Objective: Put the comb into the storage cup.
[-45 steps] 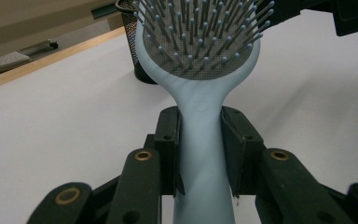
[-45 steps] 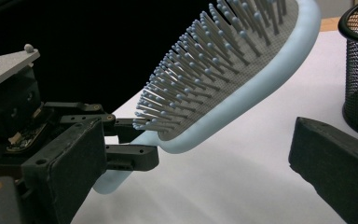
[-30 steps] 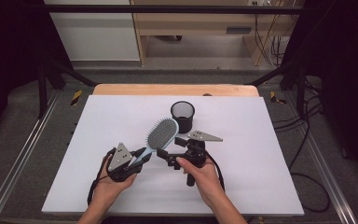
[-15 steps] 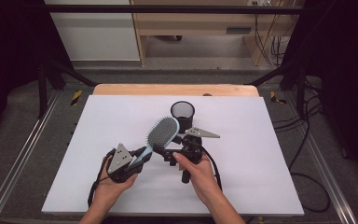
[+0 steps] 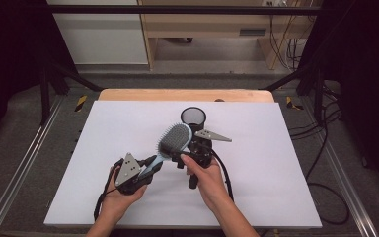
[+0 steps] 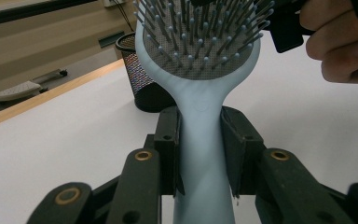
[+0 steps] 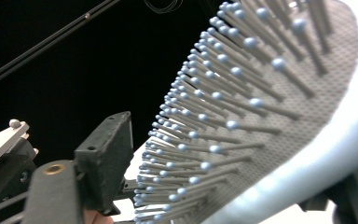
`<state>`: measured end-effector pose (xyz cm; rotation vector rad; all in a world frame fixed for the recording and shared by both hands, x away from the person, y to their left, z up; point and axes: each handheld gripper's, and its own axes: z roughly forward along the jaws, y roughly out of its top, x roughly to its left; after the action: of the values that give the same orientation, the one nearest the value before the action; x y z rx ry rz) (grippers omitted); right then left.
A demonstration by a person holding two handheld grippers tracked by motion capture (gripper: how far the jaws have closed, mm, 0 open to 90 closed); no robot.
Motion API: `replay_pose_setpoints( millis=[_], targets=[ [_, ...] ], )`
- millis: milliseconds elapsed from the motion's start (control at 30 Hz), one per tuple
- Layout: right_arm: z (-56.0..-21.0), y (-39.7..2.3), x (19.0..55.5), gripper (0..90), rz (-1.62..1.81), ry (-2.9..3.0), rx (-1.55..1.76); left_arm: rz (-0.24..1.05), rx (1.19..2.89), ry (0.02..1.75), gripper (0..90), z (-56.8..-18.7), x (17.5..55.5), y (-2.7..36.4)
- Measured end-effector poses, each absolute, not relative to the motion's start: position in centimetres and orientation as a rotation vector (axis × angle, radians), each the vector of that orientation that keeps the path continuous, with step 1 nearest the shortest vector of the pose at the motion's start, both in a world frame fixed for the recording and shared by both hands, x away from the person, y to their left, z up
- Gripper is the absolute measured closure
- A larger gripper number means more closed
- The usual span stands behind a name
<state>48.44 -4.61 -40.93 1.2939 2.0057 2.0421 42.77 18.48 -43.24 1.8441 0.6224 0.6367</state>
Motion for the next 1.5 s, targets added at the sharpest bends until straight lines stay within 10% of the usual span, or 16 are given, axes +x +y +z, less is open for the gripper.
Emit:
replay_pose_setpoints(
  millis=[700, 1500],
  targets=[
    [-40.5, -4.4, 48.5, 48.7, 2.121, 1.992, 1.288, 0.612, 1.828, 0.658, 69.2, -43.7, 43.3, 19.1],
    [-39.0, -3.3, 48.0, 54.6, 2.052, 2.001, 1.213, 0.587, 1.783, 0.686, 68.4, -43.9, 43.7, 19.3]
  ],
)
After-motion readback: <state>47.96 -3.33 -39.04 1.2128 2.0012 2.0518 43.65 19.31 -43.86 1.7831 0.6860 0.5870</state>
